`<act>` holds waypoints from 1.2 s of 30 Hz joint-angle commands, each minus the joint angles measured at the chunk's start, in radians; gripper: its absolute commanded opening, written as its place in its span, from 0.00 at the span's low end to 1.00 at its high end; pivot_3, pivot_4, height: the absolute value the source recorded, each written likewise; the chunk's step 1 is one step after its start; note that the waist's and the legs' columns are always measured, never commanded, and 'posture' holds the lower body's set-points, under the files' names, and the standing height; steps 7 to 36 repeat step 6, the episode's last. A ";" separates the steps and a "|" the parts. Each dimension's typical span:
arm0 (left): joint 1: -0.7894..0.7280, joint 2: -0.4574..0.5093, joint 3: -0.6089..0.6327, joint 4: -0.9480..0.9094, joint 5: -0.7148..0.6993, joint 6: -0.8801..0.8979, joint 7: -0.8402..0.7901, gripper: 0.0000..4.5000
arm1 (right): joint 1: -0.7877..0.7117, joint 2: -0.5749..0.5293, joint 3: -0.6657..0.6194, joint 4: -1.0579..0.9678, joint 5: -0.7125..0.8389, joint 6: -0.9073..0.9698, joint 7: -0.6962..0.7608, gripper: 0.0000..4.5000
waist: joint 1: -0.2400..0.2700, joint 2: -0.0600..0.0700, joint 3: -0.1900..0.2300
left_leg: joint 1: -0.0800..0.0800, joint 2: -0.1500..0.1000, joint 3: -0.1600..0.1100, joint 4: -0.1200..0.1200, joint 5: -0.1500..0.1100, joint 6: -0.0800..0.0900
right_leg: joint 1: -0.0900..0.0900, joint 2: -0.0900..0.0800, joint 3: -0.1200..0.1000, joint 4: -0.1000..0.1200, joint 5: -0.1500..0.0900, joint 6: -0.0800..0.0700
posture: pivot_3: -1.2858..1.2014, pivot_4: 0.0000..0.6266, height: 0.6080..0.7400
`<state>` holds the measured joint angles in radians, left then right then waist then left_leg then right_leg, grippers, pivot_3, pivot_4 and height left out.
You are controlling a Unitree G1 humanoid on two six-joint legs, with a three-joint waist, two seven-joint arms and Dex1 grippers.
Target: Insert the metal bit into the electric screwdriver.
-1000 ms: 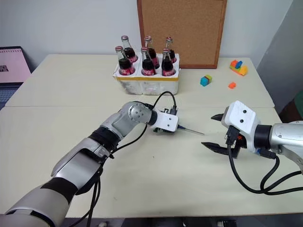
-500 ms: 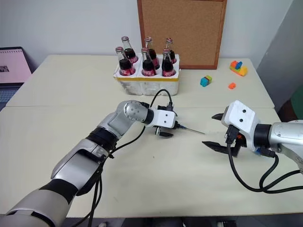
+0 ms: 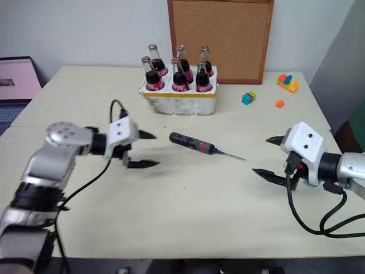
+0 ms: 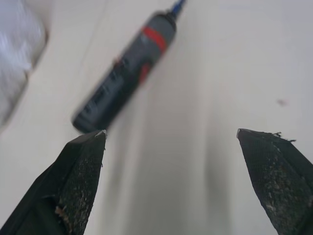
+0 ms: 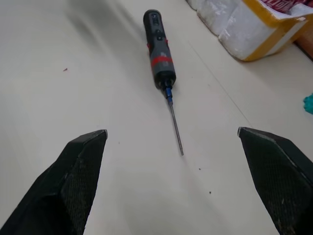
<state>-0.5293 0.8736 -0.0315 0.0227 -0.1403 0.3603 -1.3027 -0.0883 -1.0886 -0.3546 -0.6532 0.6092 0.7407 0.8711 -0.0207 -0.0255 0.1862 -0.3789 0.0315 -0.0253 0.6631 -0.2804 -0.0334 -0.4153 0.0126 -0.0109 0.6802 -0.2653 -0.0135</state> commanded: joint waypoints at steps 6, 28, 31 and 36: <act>0.136 0.076 0.182 -0.161 -0.145 0.139 0.054 0.99 | 0.039 -0.018 -0.072 0.049 -0.051 -0.074 0.061 1.00 | 0.006 0.000 0.000 | 0.003 -0.002 0.001 0.001 0.000 0.000 | 0.003 -0.004 0.001 0.000 0.001 0.001 | 0.52 0.24 1.00; 0.136 0.076 0.182 -0.161 -0.145 0.139 0.054 0.99 | 0.039 -0.018 -0.072 0.049 -0.051 -0.074 0.061 1.00 | 0.006 0.000 0.000 | 0.003 -0.002 0.001 0.001 0.000 0.000 | 0.003 -0.004 0.001 0.000 0.001 0.001 | 0.52 0.24 1.00; 0.136 0.076 0.182 -0.161 -0.145 0.139 0.054 0.99 | 0.039 -0.018 -0.072 0.049 -0.051 -0.074 0.061 1.00 | 0.006 0.000 0.000 | 0.003 -0.002 0.001 0.001 0.000 0.000 | 0.003 -0.004 0.001 0.000 0.001 0.001 | 0.52 0.24 1.00; 0.136 0.076 0.182 -0.161 -0.145 0.139 0.054 0.99 | 0.039 -0.018 -0.072 0.049 -0.051 -0.074 0.061 1.00 | 0.006 0.000 0.000 | 0.003 -0.002 0.001 0.001 0.000 0.000 | 0.003 -0.004 0.001 0.000 0.001 0.001 | 0.52 0.24 1.00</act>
